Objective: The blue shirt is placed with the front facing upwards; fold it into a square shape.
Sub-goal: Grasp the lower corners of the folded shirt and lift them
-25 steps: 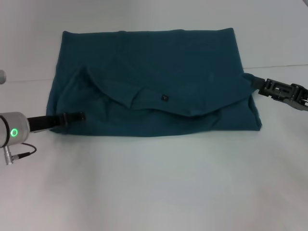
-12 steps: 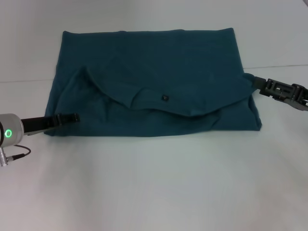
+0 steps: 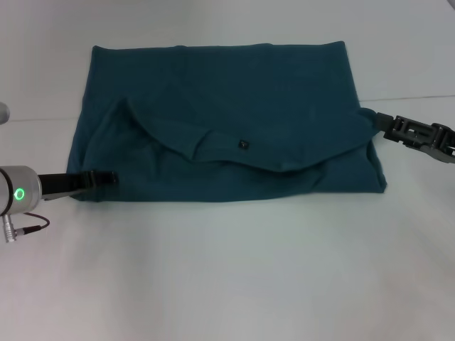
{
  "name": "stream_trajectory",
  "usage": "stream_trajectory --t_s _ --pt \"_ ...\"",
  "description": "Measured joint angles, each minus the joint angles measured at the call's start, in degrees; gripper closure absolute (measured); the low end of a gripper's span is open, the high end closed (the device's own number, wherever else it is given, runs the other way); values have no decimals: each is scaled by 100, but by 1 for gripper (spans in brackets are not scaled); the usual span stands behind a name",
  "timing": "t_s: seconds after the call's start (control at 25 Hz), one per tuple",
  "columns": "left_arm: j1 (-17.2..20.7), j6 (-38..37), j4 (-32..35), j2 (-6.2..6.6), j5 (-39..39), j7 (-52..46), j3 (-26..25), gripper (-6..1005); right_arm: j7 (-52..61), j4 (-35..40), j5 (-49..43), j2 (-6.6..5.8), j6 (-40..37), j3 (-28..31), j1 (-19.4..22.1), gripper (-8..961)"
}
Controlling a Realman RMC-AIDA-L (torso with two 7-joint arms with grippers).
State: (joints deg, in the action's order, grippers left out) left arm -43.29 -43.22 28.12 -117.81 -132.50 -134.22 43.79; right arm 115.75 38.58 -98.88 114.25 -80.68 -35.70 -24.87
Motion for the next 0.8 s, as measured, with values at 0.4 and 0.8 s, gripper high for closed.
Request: stream_trajectory --t_s 0.4,0.8 --pt "-31 49 224 -111 -274 -223 78 372 0 0 6 -9 0 11 0 210" --pt "-51 45 272 -137 -280 -229 78 821 0 0 35 -16 -6 11 -12 211"
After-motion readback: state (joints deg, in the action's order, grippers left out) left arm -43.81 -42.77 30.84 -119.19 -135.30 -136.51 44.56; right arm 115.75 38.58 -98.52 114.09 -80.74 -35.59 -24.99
